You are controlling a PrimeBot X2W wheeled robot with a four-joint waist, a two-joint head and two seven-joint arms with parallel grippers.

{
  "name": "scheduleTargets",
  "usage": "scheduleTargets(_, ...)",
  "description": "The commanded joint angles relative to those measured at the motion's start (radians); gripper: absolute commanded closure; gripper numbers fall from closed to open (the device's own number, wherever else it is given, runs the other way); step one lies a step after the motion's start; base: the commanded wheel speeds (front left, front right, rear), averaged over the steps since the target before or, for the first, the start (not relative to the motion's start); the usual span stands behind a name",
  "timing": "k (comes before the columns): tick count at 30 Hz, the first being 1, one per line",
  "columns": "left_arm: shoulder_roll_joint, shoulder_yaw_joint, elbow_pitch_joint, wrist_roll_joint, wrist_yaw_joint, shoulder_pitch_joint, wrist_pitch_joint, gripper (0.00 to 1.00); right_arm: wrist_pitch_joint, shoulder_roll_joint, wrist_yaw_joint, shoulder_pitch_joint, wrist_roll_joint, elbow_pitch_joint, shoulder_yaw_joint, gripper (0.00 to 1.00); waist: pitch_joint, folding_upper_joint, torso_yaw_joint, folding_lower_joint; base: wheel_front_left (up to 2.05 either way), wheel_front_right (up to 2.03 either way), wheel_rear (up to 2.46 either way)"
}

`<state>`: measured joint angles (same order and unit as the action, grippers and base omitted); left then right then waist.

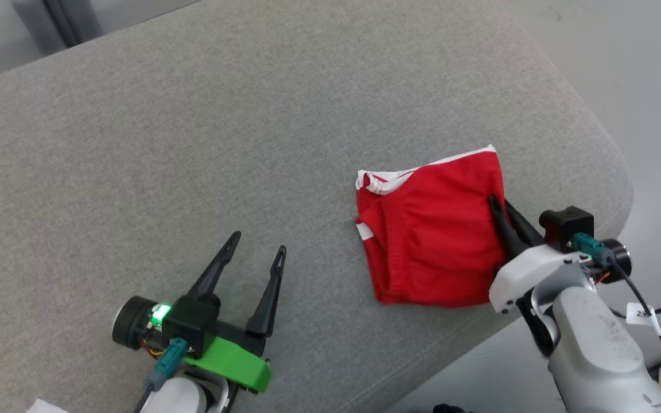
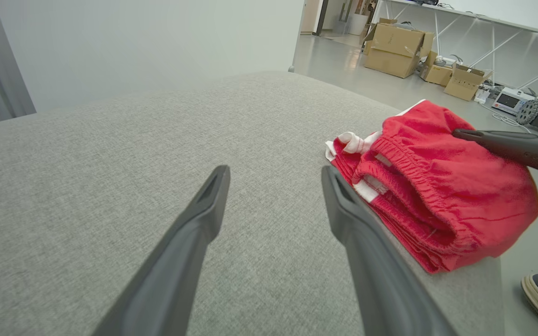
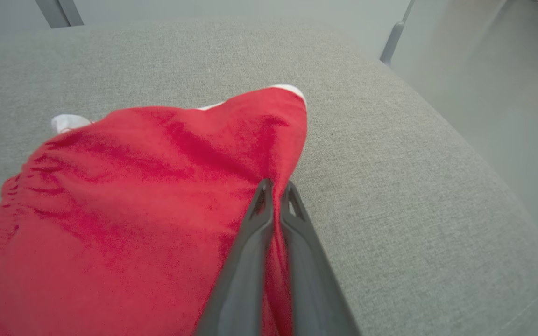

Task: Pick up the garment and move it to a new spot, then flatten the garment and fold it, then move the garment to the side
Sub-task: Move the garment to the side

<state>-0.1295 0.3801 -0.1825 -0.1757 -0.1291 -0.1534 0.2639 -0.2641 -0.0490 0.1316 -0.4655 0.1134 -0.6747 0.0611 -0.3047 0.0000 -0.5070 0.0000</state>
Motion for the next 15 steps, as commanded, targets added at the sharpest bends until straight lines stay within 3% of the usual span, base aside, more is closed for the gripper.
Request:
scheduleTargets(1, -0.018, -0.01, 0.012, -0.003, -0.003, -0.028, 0.0, 0.0, 0.0, -0.003, -0.002, -0.037, -0.031, -0.006, -0.013, 1.0, -0.063, 0.0, 0.059, 0.0, 0.0, 0.0, 0.0)
scheduleTargets(8, -0.078, -0.007, 0.05, 0.002, -0.003, -0.088, 0.0, 0.0, -0.001, -0.009, -0.002, -0.216, -0.171, -0.055, -0.093, 1.0, -0.202, 0.0, 0.148, 0.0, 0.0, 0.0, 0.0)
scheduleTargets(15, -0.119, 0.009, 0.073, -0.012, -0.003, -0.171, 0.0, 0.0, 0.026, -0.105, -0.002, -0.409, -0.314, -0.138, -0.29, 1.0, -0.314, 0.0, 0.227, 0.0, 0.0, 0.0, 0.0)
